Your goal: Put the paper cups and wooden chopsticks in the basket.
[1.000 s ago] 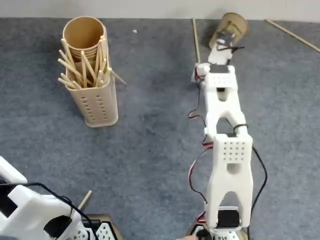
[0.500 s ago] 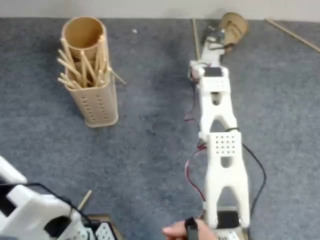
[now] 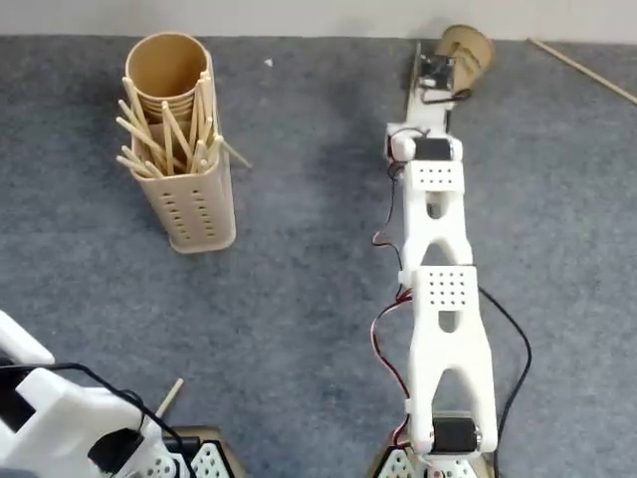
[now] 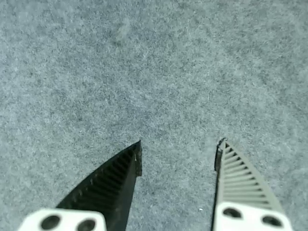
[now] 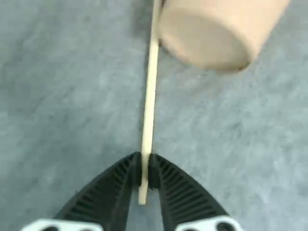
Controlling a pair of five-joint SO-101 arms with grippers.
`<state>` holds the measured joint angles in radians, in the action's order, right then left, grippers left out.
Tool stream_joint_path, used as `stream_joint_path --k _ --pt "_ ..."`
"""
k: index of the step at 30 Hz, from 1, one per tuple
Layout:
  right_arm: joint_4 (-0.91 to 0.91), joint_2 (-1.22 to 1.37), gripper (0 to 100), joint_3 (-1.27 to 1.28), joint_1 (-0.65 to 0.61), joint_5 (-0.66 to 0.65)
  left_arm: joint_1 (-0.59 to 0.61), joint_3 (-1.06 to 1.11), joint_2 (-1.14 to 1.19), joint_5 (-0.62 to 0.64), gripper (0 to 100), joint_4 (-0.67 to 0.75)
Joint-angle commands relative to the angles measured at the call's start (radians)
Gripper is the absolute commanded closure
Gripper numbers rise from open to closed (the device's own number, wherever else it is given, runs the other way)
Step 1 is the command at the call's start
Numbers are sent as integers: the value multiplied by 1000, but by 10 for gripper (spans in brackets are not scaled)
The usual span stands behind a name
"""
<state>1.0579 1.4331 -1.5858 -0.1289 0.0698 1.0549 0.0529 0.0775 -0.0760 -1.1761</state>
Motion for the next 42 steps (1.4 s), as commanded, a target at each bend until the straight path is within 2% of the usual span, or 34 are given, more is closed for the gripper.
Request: stream_joint_path --k 1,8,13,16,21,23,26,31,35,37,39,42 --pt "91 -88 994 -246 19 0 -12 -8 -28 3 737 14" --pt "352 -541 994 -174 28 0 -13 -10 -28 5 737 14" --pt "538 -862 994 -171 -22 0 -13 -10 -30 5 737 8" --pt "693 -949 994 -171 -59 -6 -7 -8 -30 5 737 8" --pt "710 -970 994 -64 -8 -6 -5 -8 -30 5 737 8" --pt "711 -977 993 44 15 -40 -5 -8 -30 5 737 8" --pt "713 -1026 993 257 -2 -172 -4 -10 -30 5 737 8" --pt "710 -1346 993 782 -165 -166 -12 -19 -30 3 737 26" --pt "700 -1626 993 1104 -334 -166 -13 -16 -30 3 737 52" --pt "679 -1687 993 1245 -375 -163 -13 -12 -30 3 737 54" --pt "607 -1698 993 1412 -374 -163 -13 -8 -30 3 737 51" --pt "366 -1696 993 1699 -329 -161 -13 -8 -30 3 737 51"
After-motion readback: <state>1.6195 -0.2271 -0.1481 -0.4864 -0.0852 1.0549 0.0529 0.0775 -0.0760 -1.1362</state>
